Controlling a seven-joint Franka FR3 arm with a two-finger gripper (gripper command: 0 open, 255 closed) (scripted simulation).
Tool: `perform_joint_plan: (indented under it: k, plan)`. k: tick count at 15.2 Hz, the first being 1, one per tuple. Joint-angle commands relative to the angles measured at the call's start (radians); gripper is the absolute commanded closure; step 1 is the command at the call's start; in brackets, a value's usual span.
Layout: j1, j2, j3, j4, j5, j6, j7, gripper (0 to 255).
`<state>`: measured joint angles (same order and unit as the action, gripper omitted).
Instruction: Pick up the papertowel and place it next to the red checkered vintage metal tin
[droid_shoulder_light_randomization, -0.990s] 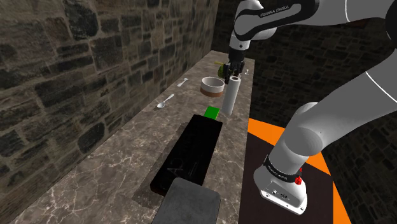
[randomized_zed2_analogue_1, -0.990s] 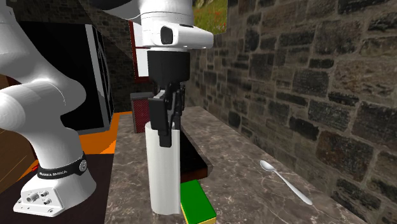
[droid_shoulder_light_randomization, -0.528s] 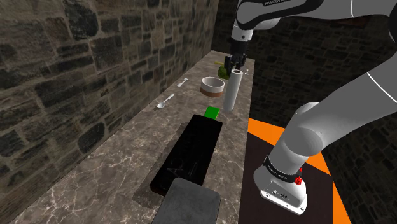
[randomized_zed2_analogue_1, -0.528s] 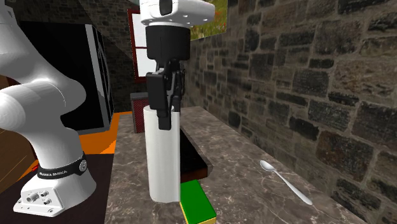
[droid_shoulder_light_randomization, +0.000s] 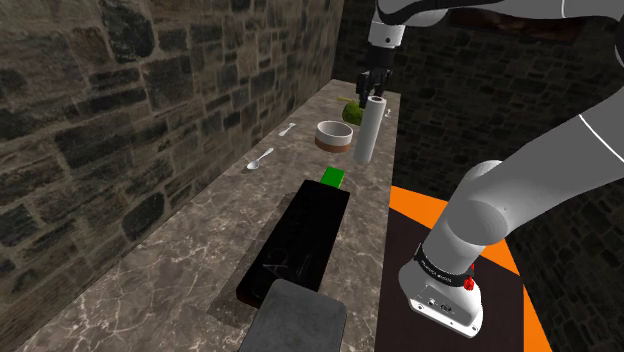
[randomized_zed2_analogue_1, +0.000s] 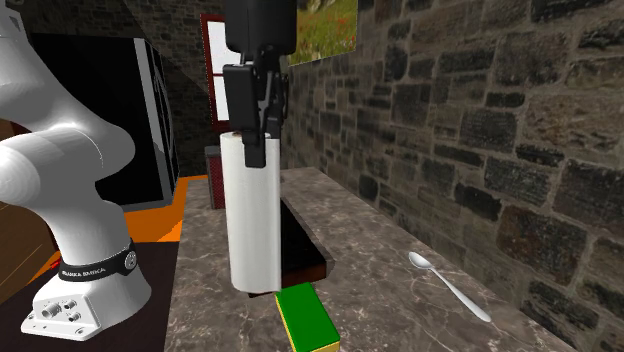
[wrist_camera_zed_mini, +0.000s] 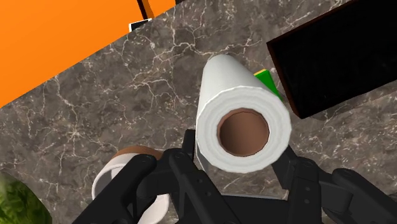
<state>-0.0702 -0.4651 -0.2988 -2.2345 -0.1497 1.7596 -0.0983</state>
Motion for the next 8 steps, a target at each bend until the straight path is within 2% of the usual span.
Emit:
perform_joint_plan:
  k: [1,8]
  plan:
    - [0.001,0.002,0.002,0.027,0.002,-0.025,-0.001,255]
    - [0.005,0.009,0.01,0.126,0.009,-0.118,-0.005,255]
